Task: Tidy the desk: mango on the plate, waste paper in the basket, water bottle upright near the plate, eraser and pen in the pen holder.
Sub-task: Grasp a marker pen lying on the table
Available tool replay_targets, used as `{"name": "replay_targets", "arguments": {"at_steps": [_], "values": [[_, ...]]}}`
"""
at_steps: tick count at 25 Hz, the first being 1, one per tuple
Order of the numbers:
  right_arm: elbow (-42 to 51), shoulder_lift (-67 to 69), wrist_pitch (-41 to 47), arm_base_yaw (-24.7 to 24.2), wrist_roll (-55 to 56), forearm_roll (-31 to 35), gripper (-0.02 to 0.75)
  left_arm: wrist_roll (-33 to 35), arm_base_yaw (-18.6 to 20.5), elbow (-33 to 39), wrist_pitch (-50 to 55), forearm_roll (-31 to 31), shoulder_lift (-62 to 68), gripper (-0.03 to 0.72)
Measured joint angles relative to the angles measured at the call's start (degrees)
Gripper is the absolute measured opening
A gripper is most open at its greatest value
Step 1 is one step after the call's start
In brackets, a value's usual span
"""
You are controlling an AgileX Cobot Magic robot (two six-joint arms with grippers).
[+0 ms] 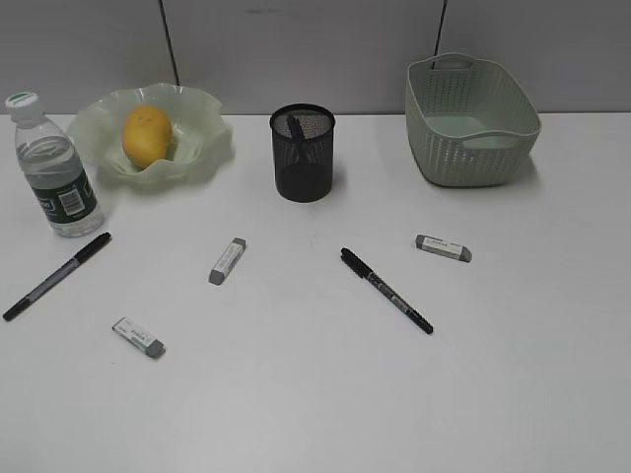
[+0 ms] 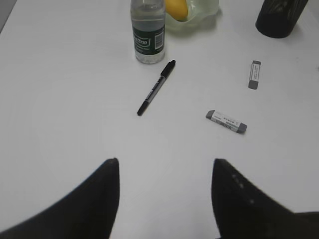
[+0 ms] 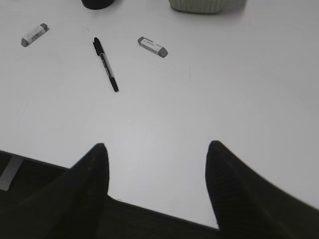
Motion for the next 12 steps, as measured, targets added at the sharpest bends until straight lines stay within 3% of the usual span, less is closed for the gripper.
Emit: {"name": "replay_targets", "arguments": {"at_steps": [6,12], "values": [[0.3,-0.1,-0.6,0.0,0.0,0.0,0.490,0.1,0.0,-0.5,-1.0,0.0,9.2,0.445],[0.4,-0.1,-0.7,0.0,0.1,0.0,0.490,4.4,0.0,-4.1,-10.0,0.0,25.3,0.448]]}}
